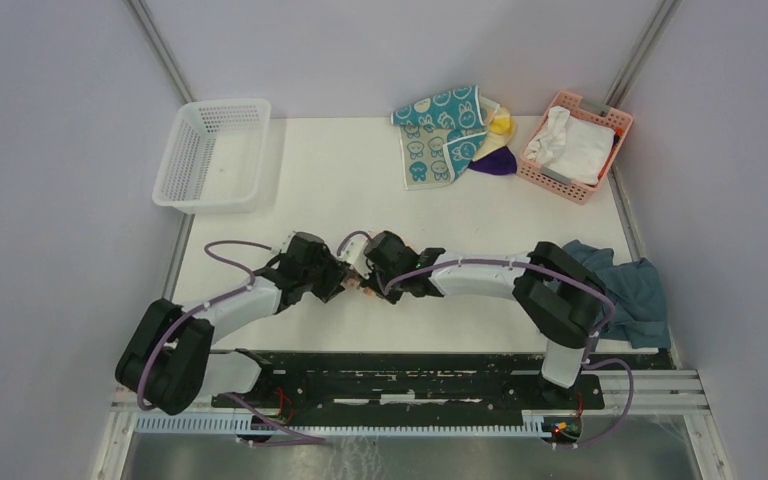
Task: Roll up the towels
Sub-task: Roll the towel at the center of the board.
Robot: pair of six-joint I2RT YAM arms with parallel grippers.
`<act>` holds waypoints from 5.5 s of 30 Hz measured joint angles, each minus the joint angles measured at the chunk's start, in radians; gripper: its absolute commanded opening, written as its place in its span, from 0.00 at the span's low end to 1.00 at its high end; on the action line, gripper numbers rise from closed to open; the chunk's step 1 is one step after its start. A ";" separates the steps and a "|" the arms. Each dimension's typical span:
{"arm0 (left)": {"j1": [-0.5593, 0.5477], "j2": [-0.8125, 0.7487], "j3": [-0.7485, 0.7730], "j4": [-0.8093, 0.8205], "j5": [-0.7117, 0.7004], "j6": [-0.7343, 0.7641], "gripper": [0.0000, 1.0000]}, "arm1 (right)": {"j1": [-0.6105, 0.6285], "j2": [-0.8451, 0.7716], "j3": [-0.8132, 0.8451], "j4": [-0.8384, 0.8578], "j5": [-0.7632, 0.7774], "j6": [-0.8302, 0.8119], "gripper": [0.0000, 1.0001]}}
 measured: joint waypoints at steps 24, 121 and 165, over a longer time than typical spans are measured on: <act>0.000 -0.254 -0.138 0.063 0.009 0.002 0.65 | -0.401 0.308 0.221 -0.109 -1.069 0.371 0.07; 0.124 -0.235 -0.190 0.066 0.058 -0.043 0.66 | -0.291 0.405 0.558 -0.556 -0.810 0.272 0.14; 0.032 0.030 -0.130 0.330 0.116 -0.045 0.53 | -0.375 0.338 0.240 -0.135 -0.999 0.510 0.21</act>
